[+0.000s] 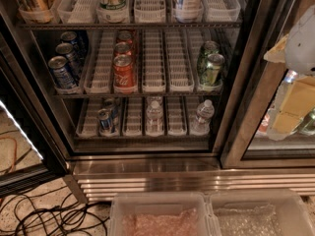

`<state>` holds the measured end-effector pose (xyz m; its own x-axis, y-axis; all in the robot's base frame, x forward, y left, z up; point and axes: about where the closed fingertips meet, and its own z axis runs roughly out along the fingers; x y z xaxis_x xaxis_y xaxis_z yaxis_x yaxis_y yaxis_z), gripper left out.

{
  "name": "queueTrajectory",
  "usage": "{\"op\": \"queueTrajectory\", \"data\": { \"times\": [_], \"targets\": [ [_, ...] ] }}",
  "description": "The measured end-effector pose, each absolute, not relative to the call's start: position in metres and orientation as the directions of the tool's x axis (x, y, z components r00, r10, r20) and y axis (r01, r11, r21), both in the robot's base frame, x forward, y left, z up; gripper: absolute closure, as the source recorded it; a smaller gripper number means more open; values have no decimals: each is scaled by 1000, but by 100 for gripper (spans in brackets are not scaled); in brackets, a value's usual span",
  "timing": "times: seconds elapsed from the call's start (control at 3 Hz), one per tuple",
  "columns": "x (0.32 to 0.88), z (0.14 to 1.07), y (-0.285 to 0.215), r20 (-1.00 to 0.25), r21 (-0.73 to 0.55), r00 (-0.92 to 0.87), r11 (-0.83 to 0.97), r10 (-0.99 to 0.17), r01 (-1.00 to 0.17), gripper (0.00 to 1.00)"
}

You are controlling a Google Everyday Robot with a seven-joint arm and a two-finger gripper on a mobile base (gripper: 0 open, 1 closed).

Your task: Pick water bottle from bottom shelf of fridge

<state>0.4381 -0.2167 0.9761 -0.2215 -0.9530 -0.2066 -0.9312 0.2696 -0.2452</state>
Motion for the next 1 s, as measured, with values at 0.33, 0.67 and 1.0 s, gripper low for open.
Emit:
{"op": "queueTrajectory", "data": {
  "times": [0.33, 0.67, 1.0],
  "targets": [
    [438, 976, -217, -207, -245, -222, 270, -953, -931, 0],
    [445, 958, -213, -207, -243, -268, 315, -941, -918, 0],
    [452, 930, -215, -269, -225, -383, 444, -884, -867, 0]
  ]
}}
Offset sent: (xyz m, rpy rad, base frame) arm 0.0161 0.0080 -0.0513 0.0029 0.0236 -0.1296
